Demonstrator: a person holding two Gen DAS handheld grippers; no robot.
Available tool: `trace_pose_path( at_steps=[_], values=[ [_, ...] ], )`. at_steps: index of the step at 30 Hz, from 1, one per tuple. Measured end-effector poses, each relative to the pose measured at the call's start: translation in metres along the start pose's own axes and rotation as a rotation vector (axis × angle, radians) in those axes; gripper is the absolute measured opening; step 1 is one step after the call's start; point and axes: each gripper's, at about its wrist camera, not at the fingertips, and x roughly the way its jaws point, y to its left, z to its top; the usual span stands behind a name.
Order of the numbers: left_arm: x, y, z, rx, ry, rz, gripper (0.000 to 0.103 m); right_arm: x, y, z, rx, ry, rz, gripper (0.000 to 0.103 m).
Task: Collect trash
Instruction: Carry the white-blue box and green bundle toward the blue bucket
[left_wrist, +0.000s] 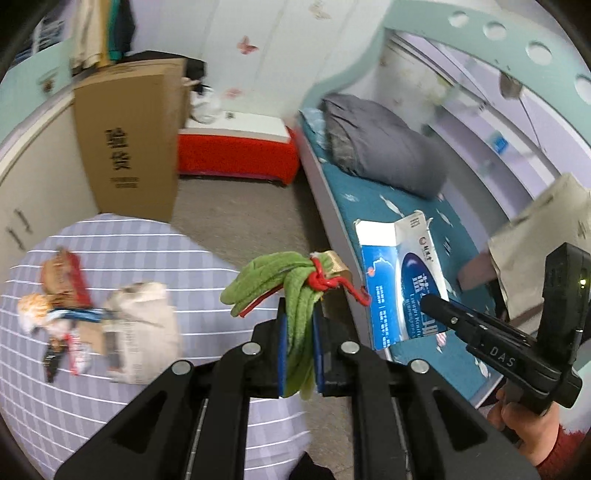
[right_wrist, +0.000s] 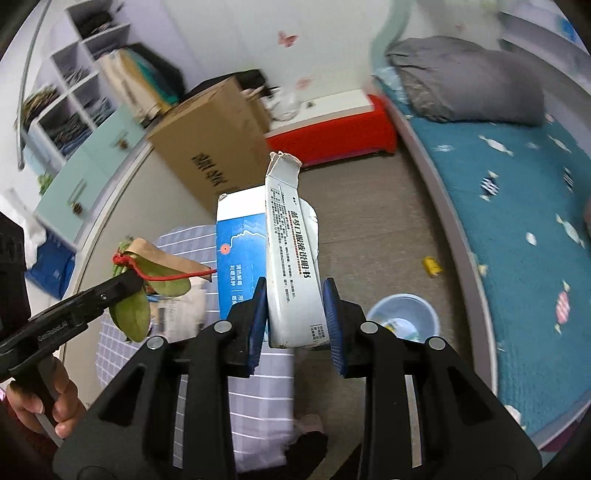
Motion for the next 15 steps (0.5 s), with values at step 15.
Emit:
trace_pose_path(
  at_steps=[15],
  values=[
    [0.111,-0.153,0.009,0.099,0.104,-0.001,0.011,-0.052,-0.162,0.009,0.098,-0.042,-0.085,0.03]
  ],
)
